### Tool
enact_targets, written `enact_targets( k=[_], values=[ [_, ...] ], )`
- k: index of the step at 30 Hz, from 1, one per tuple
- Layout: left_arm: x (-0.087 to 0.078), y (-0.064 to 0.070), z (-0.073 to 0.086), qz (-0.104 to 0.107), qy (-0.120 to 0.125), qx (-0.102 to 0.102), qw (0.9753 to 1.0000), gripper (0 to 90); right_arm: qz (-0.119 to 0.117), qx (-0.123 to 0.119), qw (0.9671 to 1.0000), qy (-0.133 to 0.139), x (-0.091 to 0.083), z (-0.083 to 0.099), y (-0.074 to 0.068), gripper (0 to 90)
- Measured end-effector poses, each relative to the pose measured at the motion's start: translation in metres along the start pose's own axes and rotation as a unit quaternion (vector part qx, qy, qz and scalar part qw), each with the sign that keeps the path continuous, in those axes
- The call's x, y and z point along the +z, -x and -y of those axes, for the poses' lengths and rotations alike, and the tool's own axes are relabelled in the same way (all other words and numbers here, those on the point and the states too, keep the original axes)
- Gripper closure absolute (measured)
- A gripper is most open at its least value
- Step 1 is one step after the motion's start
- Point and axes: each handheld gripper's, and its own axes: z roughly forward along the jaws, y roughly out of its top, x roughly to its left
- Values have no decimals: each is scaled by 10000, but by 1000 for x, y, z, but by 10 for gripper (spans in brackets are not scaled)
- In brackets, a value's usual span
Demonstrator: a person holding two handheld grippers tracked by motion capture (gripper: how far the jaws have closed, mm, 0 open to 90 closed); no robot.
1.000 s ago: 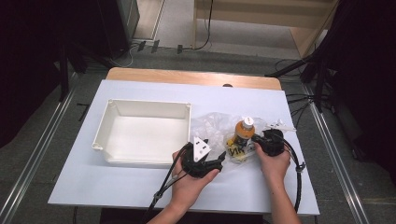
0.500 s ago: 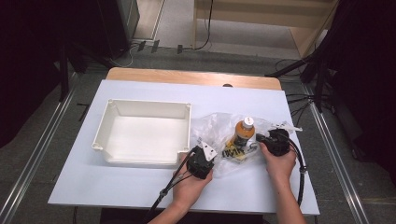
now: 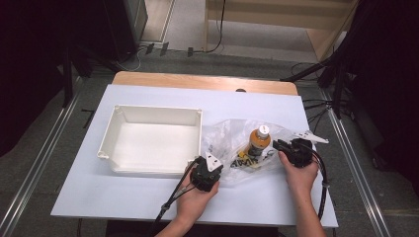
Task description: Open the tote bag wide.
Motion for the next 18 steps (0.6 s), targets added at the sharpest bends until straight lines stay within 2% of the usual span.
enact_targets(
  k=[2,4,7,9,10,11,12,13,15,18],
  values=[
    [0,1,0,-9,9,24,10000,900,93,-55,9997,203,-11,0,-2,647],
    [0,1,0,-19,10,34,10000,900,82,-26,9995,311,-17,0,-1,629],
    [0,1,0,-37,16,44,10000,900,272,33,9986,457,-30,1,2,592],
    [0,1,0,-40,21,18,10000,900,387,11,9987,337,-31,6,5,625],
    [0,1,0,-38,30,6,10000,900,497,52,9986,151,-29,12,11,719],
    [0,1,0,-39,29,4,10000,900,522,80,9986,66,-27,14,13,770],
    [0,1,0,-40,29,3,10000,900,522,80,9986,66,-27,14,13,770],
    [0,0,0,-30,19,2,10000,900,569,141,9983,-34,-25,16,16,817],
    [0,-1,0,8,10,-33,10000,900,519,318,9977,-312,-21,18,21,895],
    [-1,-2,0,17,12,-64,10000,900,584,249,9972,-390,-19,19,22,900]
  ],
)
